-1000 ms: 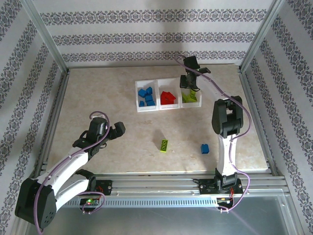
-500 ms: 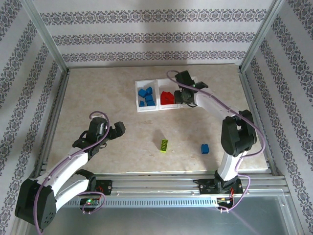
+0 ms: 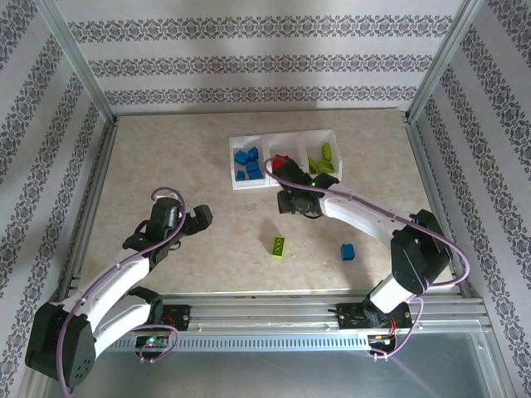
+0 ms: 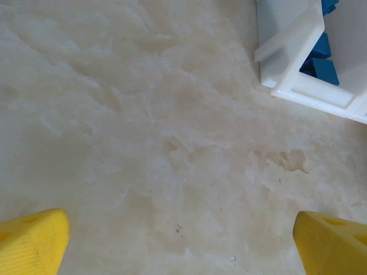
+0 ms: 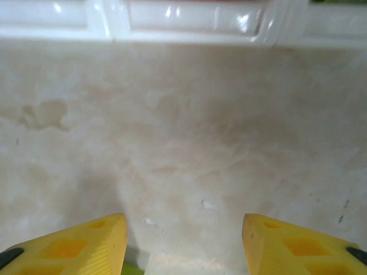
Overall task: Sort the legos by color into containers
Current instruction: Pick up the lego from the bottom-center of the table.
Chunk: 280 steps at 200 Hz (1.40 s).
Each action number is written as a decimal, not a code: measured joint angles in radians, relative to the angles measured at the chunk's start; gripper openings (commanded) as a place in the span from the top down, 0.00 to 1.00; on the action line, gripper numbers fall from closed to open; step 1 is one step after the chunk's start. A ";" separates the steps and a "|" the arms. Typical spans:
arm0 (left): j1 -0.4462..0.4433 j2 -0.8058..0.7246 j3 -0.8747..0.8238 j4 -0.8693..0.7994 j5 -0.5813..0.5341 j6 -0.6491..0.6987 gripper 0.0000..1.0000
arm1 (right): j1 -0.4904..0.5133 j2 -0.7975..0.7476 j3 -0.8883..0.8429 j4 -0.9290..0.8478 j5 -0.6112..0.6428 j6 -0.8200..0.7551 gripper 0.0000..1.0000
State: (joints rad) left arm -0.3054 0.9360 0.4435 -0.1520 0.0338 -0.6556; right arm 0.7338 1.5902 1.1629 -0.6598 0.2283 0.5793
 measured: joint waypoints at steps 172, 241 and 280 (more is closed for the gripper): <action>0.000 0.002 0.000 0.000 -0.004 0.000 0.00 | 0.239 0.104 -0.134 0.040 -0.053 0.350 0.34; 0.000 0.002 0.000 -0.001 -0.008 0.000 0.00 | 0.272 0.173 -0.131 0.073 -0.084 0.389 0.40; 0.000 0.002 0.000 -0.002 -0.011 0.000 0.00 | 0.272 0.174 -0.131 0.072 -0.076 0.392 0.43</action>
State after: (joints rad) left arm -0.3054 0.9375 0.4435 -0.1535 0.0227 -0.6556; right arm 1.0061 1.7638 1.0317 -0.5873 0.1524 0.9710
